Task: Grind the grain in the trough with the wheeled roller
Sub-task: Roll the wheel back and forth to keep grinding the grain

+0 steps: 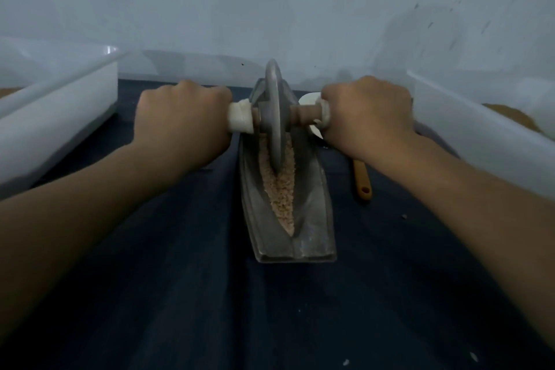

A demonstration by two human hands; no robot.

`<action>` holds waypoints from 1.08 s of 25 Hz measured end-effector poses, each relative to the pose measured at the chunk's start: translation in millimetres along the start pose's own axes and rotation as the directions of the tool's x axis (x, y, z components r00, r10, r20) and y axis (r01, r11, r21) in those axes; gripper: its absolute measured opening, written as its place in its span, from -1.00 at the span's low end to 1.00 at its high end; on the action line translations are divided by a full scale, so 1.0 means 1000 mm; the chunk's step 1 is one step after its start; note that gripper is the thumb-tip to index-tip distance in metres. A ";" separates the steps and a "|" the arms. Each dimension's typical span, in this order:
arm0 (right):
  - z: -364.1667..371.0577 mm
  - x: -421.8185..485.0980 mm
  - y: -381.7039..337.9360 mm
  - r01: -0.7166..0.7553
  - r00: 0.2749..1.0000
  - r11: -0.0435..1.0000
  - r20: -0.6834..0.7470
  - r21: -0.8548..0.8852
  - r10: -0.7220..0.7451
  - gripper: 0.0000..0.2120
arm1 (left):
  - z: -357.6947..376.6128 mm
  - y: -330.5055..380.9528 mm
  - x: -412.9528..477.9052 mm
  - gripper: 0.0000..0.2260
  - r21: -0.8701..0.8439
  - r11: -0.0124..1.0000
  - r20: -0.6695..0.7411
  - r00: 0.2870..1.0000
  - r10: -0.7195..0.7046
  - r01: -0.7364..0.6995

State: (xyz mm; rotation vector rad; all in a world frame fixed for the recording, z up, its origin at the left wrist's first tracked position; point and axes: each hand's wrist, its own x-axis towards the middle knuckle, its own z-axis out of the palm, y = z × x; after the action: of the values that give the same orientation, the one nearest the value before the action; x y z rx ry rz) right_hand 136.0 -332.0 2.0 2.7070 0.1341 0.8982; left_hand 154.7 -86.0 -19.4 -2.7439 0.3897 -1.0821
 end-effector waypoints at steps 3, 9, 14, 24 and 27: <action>0.017 0.021 -0.002 -0.059 0.998 0.997 0.007 0.044 0.059 -0.82 | 0.006 0.005 0.024 -0.90 -0.017 1.000 0.005 1.000 -0.002 0.002; -0.025 -0.056 0.008 -0.016 0.997 0.987 0.079 0.161 0.003 -0.77 | -0.050 0.002 -0.013 -0.71 0.044 0.979 -0.045 0.979 0.199 -0.197; -0.053 -0.080 0.015 0.041 0.999 0.984 -0.015 0.171 -0.039 -0.78 | -0.067 -0.014 -0.031 -0.68 0.070 0.971 -0.038 0.972 0.231 -0.228; 0.027 0.004 0.006 -0.137 0.982 0.968 0.155 0.210 0.105 -0.84 | -0.013 0.017 0.050 -0.92 0.112 0.988 0.047 0.993 0.106 -0.110; -0.013 -0.031 0.009 0.001 0.998 0.990 0.056 0.138 -0.008 -0.66 | -0.030 0.004 0.000 -0.91 0.033 0.992 0.036 0.992 0.123 -0.124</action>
State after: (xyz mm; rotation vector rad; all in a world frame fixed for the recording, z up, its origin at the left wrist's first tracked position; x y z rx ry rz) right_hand 103.5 -343.3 -2.9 2.8554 0.1976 0.8399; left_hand 133.6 -91.7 1.7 -2.6641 0.5234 -1.0008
